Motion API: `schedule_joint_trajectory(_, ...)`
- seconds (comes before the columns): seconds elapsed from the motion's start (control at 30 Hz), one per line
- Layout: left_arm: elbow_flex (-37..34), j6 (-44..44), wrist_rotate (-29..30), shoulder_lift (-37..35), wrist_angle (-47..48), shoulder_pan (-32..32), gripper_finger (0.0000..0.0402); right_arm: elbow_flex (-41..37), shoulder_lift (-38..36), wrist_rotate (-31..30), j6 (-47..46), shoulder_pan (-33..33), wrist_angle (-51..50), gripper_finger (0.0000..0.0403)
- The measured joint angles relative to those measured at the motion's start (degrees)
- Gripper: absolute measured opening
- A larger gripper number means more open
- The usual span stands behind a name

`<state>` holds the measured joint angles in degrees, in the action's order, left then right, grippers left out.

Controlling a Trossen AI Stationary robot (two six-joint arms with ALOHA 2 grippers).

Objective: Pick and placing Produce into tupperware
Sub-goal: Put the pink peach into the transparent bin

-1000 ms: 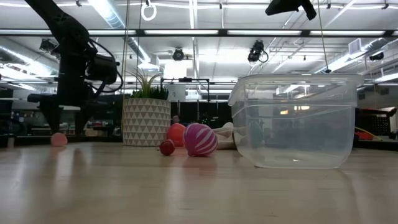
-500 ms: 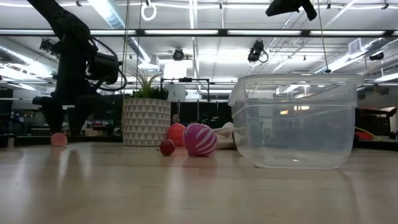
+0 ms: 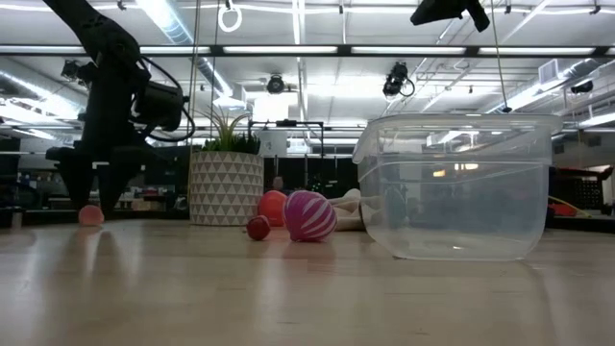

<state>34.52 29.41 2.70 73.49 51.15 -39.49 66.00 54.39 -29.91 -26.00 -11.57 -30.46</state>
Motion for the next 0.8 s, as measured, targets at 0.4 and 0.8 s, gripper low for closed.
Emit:
schedule_joint_trajectory(0.4, -0.02, 1.42, 0.08, 0.0, -0.04, -0.01, 0.0236, 0.0, 0.0, 0.0, 0.0, 0.0, 0.02, 0.0038)
schedule_joint_trajectory(0.8, -0.02, 1.45, 0.66, 0.02, -0.04, -0.01, 0.0172, 0.0, 0.0, 0.0, -1.05, 0.0, 0.02, 0.0038)
